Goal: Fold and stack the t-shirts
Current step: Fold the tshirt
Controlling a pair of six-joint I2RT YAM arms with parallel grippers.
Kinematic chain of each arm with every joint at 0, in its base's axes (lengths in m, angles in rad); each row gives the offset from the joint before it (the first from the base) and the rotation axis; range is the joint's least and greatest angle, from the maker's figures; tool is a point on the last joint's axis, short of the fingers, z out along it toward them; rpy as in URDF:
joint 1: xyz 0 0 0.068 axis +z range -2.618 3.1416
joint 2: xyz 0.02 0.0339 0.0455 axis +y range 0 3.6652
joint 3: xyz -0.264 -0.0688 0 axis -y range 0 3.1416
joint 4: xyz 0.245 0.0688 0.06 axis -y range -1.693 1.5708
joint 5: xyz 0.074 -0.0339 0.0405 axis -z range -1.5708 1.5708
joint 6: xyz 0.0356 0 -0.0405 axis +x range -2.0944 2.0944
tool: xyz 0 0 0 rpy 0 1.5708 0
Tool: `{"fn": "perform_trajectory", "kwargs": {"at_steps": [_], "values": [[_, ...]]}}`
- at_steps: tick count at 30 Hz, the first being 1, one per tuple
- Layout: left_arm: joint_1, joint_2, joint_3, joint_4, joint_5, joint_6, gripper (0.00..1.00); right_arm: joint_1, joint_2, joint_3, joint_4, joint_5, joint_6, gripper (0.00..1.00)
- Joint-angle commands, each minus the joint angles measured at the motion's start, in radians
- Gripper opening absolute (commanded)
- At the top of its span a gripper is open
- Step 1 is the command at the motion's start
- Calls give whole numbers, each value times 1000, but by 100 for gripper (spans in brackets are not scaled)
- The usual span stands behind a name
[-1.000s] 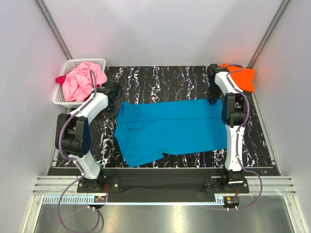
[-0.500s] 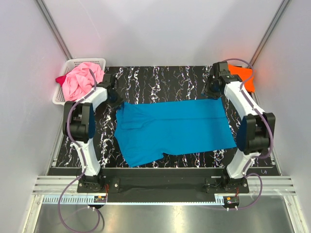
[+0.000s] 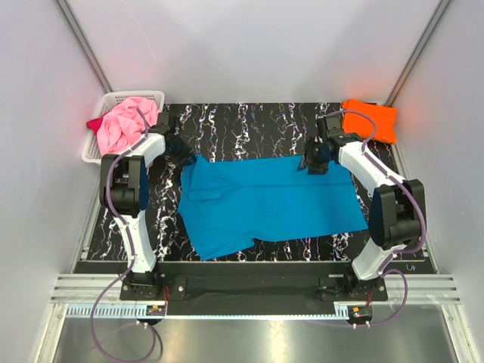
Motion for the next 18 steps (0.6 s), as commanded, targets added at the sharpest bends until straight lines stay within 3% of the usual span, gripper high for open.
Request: {"fn": "perform_trajectory", "kwargs": {"at_steps": [1, 8, 15, 18], "values": [[7, -37, 18, 26, 12, 0, 31, 22, -10, 7, 34, -28, 8, 48], [9, -6, 53, 18, -60, -6, 31, 52, -1, -2, 39, -67, 24, 47], [9, 27, 92, -83, -302, -19, 25, 88, 54, -5, 81, -215, 16, 47], [9, 52, 101, -94, -312, -7, 24, 92, 93, 1, 89, -235, 24, 46]]}}
